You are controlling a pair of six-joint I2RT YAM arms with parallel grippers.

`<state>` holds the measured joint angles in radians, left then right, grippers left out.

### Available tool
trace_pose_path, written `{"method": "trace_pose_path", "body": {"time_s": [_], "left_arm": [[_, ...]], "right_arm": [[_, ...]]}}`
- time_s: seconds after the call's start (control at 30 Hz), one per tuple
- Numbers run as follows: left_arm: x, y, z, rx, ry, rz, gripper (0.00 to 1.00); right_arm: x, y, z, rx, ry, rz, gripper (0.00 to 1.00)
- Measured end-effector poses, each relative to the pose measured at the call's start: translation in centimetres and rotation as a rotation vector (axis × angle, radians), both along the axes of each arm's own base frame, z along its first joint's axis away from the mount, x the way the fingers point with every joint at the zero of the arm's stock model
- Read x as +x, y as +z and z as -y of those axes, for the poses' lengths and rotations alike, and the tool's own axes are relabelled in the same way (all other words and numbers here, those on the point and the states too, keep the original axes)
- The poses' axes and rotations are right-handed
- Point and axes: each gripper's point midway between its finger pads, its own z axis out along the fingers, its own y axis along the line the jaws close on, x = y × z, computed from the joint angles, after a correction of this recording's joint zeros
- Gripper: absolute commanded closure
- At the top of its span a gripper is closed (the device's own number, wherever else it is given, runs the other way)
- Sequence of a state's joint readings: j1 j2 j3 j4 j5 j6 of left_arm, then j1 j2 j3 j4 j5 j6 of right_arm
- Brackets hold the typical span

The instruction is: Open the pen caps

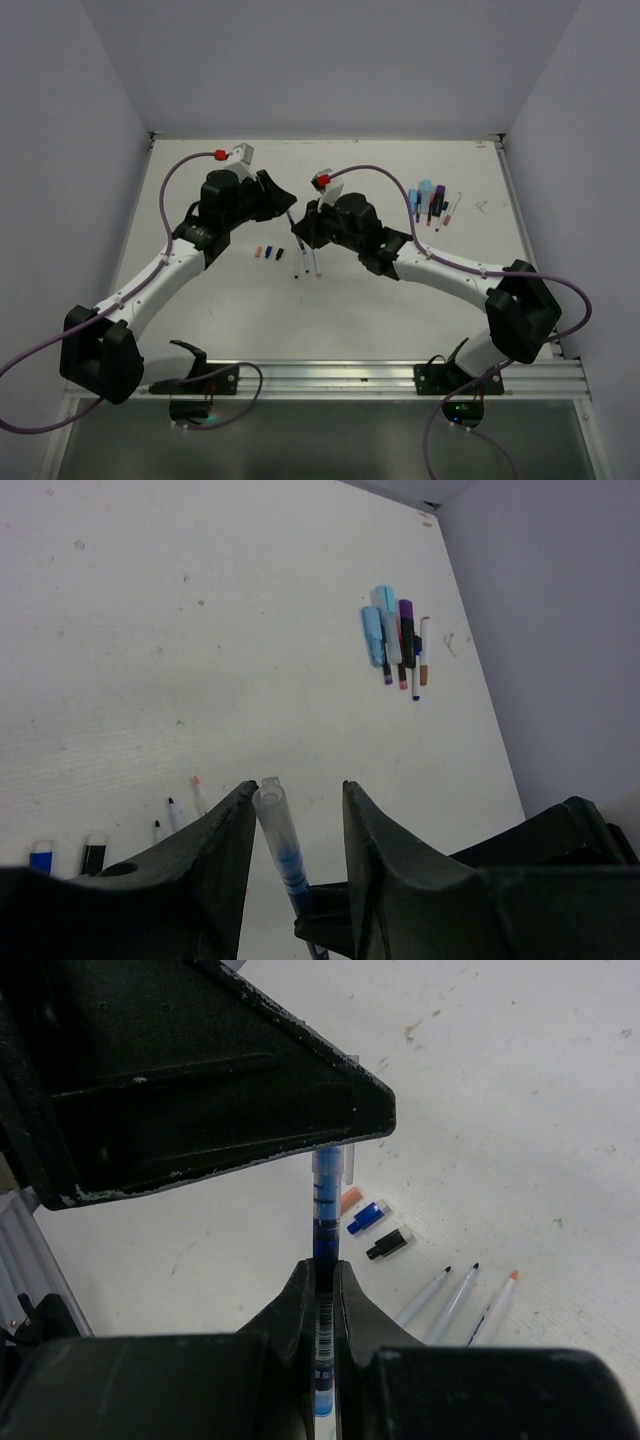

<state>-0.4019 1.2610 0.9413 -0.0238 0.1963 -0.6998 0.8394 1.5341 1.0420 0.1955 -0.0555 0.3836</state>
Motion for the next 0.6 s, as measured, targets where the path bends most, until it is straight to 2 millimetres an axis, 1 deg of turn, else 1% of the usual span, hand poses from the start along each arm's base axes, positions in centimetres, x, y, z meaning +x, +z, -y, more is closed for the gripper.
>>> {"method": "trace_pose_path", "body": {"time_s": [0.1,0.23,0.33,0.43,0.47,0.53,0.57,0.6], "left_arm": [[0.08,-0.32,0.07,0.005,0.001,-0.007,0.6],[0.08,-0.66,0.25,0.009,-0.002,-0.014,0.59],[0.04,-0.73,0.38,0.01,-0.004,-0.015,0.59],[0.05,-0.79,0.42,0.011,-0.003,-0.017,0.71],[0.06,-0.81,0.41,0.011,-0.002,-0.018,0.8],[0.14,-0.83,0.31,0.013,0.005,-0.017,0.91],[0.15,-0.73,0.37,0.008,0.005,-0.018,1.0],[0.15,-0.65,0.4,0.004,0.006,-0.018,1.0]], "right_arm": [[-0.1,0.02,-0.11,0.002,0.003,0.002,1.0],[-0.23,0.05,-0.24,0.004,0.007,0.004,1.0],[-0.25,0.16,-0.33,0.008,0.008,0.007,1.0],[-0.28,0.32,-0.45,0.013,0.011,0.012,1.0],[-0.29,0.35,-0.47,0.014,0.011,0.013,1.0],[-0.27,0.41,-0.49,0.016,0.011,0.015,1.0],[-0.28,0.41,-0.51,0.017,0.011,0.015,1.0],[-0.28,0.39,-0.51,0.02,0.011,0.017,0.97]]}}
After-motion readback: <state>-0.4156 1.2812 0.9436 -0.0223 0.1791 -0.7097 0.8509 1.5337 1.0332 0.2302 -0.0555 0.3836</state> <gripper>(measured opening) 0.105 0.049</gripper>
